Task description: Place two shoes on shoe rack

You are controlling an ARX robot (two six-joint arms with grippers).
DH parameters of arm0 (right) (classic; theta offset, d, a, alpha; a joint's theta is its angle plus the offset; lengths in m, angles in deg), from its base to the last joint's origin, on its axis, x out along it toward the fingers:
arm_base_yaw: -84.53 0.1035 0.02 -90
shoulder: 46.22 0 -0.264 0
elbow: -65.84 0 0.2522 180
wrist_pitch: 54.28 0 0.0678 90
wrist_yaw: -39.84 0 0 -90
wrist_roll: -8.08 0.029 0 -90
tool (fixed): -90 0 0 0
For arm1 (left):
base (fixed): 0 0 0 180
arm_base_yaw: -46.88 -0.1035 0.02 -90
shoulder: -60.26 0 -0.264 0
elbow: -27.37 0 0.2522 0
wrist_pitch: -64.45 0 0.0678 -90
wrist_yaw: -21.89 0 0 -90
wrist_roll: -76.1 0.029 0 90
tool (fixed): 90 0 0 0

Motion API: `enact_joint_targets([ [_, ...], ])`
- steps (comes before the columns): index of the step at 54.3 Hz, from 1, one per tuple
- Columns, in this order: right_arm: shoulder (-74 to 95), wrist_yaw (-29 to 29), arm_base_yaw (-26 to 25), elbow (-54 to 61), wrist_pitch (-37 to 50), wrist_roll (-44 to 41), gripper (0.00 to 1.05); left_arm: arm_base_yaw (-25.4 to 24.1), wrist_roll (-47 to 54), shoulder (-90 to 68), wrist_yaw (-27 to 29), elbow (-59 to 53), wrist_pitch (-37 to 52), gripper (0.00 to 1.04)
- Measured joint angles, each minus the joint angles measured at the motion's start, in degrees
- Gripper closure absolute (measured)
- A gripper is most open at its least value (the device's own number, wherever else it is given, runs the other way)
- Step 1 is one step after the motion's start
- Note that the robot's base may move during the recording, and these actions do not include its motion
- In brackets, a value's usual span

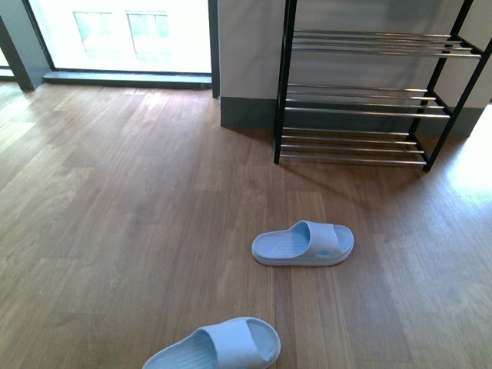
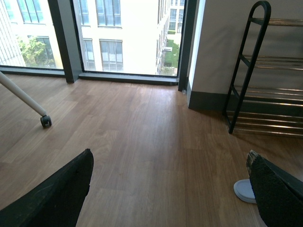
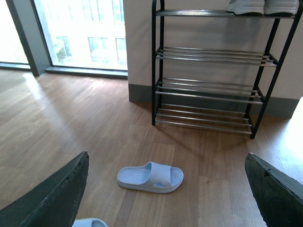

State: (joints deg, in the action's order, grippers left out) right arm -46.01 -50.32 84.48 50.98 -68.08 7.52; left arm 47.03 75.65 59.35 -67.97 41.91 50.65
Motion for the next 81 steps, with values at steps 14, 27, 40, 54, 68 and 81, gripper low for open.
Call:
enact_joint_targets([
  [14, 0.0, 0.0, 0.0, 0.0, 0.0, 0.0, 0.09, 0.0, 0.0, 0.0, 0.0, 0.0, 0.0, 0.09],
  [27, 0.0, 0.0, 0.0, 0.0, 0.0, 0.0, 0.09, 0.0, 0.0, 0.0, 0.0, 0.0, 0.0, 0.09],
  [40, 0.0, 0.2, 0.0, 0.0, 0.0, 0.0, 0.09, 0.0, 0.0, 0.0, 0.0, 0.0, 0.0, 0.09],
  [54, 0.0, 0.2, 0.0, 0.0, 0.0, 0.1, 0.09, 0.0, 0.0, 0.0, -0.1, 0.0, 0.0, 0.09],
  [68, 0.0, 0.0, 0.0, 0.0, 0.0, 0.1, 0.09, 0.0, 0.0, 0.0, 0.0, 0.0, 0.0, 0.09],
  [81, 0.0, 0.2, 0.0, 0.0, 0.0, 0.1, 0.09, 0.0, 0.0, 0.0, -0.1, 0.0, 0.0, 0.09],
])
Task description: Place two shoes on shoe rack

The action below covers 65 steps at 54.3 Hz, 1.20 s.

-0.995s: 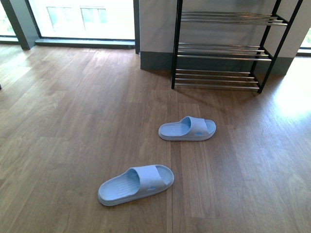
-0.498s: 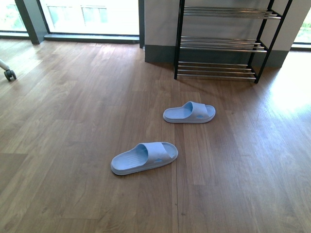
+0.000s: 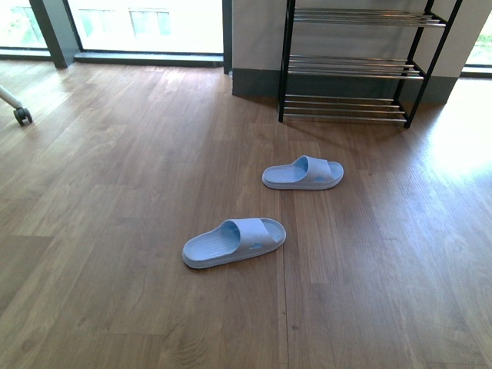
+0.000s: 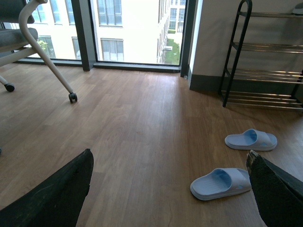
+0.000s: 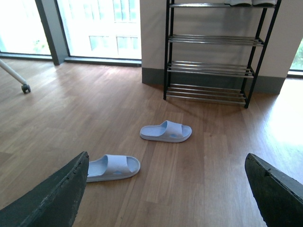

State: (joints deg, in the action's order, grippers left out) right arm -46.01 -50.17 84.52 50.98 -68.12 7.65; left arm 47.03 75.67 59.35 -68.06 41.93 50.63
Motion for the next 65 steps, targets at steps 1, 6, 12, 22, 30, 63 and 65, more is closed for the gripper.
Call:
enact_joint_targets([
  [1, 0.0, 0.0, 0.0, 0.0, 0.0, 0.0, 0.09, 0.0, 0.0, 0.0, 0.0, 0.0, 0.0, 0.09],
  [6, 0.0, 0.0, 0.0, 0.0, 0.0, 0.0, 0.09, 0.0, 0.0, 0.0, 0.0, 0.0, 0.0, 0.09],
  [12, 0.0, 0.0, 0.0, 0.0, 0.0, 0.0, 0.09, 0.0, 0.0, 0.0, 0.0, 0.0, 0.0, 0.09],
  [22, 0.0, 0.0, 0.0, 0.0, 0.0, 0.0, 0.09, 0.0, 0.0, 0.0, 0.0, 0.0, 0.0, 0.09],
  [30, 0.0, 0.0, 0.0, 0.0, 0.0, 0.0, 0.09, 0.0, 0.0, 0.0, 0.0, 0.0, 0.0, 0.09],
  [63, 0.0, 0.0, 0.0, 0.0, 0.0, 0.0, 0.09, 0.0, 0.0, 0.0, 0.0, 0.0, 0.0, 0.09],
  [65, 0.0, 0.0, 0.0, 0.0, 0.0, 0.0, 0.09, 0.0, 0.0, 0.0, 0.0, 0.0, 0.0, 0.09],
])
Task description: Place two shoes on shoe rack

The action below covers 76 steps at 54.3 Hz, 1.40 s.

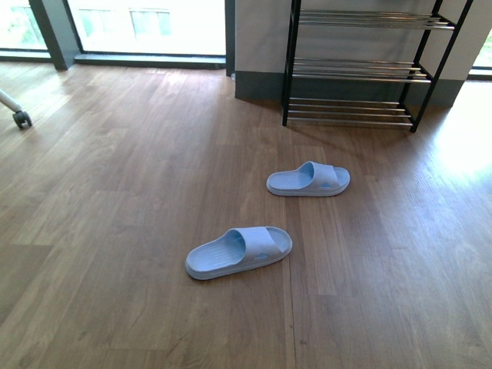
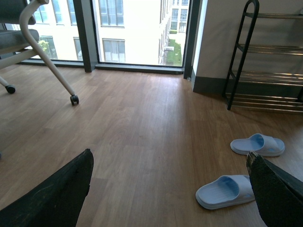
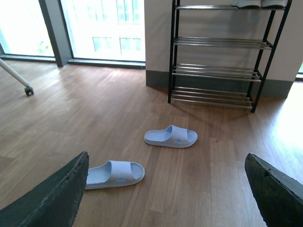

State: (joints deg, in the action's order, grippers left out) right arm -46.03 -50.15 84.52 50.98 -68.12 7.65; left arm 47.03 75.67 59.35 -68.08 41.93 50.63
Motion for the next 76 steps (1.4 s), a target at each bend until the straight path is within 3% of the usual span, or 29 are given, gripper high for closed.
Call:
enact_joint_targets([
  [76, 0.0, 0.0, 0.0, 0.0, 0.0, 0.0, 0.09, 0.0, 0.0, 0.0, 0.0, 0.0, 0.0, 0.09],
])
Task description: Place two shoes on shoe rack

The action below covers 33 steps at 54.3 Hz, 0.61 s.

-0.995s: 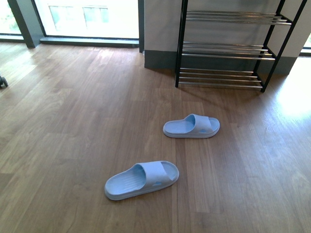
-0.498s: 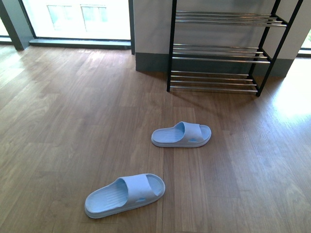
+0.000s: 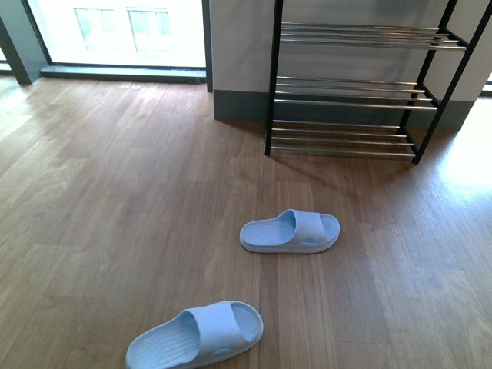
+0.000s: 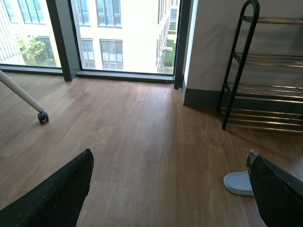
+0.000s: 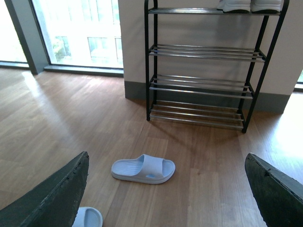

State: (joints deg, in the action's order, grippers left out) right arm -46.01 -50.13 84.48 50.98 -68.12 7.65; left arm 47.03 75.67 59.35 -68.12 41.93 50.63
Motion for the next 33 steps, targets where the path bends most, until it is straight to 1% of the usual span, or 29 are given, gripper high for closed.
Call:
enact_joint_targets([
  [16, 0.0, 0.0, 0.0, 0.0, 0.0, 0.0, 0.09, 0.0, 0.0, 0.0, 0.1, 0.0, 0.0, 0.09],
  [17, 0.0, 0.0, 0.0, 0.0, 0.0, 0.0, 0.09, 0.6, -1.1, -0.8, 2.2, 0.3, -1.2, 0.09],
  [18, 0.0, 0.0, 0.0, 0.0, 0.0, 0.0, 0.09, 2.3, -3.7, -2.7, 8.3, 2.1, -6.1, 0.09],
  [19, 0.0, 0.0, 0.0, 0.0, 0.0, 0.0, 0.09, 3.3, -5.1, -5.0, 10.9, 3.6, -9.4, 0.09],
  [20, 0.0, 0.0, 0.0, 0.0, 0.0, 0.0, 0.09, 3.7, -9.0, -9.2, 15.7, 5.7, -13.3, 0.09],
  [21, 0.0, 0.0, 0.0, 0.0, 0.0, 0.0, 0.09, 3.2, -11.1, -12.2, 16.9, 6.8, -14.6, 0.09],
  [23, 0.0, 0.0, 0.0, 0.0, 0.0, 0.0, 0.09, 1.6, -14.4, -19.6, 16.0, 8.6, -13.7, 0.09],
  [25, 0.0, 0.0, 0.0, 0.0, 0.0, 0.0, 0.09, 0.8, -15.2, -24.1, 15.0, 9.7, -11.3, 0.09],
  [27, 0.0, 0.0, 0.0, 0.0, 0.0, 0.0, 0.09, -0.1, -15.7, -30.4, 12.3, 11.7, -8.2, 0.09],
  [29, 0.0, -0.1, 0.0, 0.0, 0.0, 0.0, 0.09, -0.4, -15.2, -37.1, 11.0, 14.1, -5.2, 0.09],
  [33, 0.0, 0.0, 0.0, 0.0, 0.0, 0.0, 0.09, 0.0, -10.9, -53.7, 10.3, 20.3, 1.5, 0.09],
])
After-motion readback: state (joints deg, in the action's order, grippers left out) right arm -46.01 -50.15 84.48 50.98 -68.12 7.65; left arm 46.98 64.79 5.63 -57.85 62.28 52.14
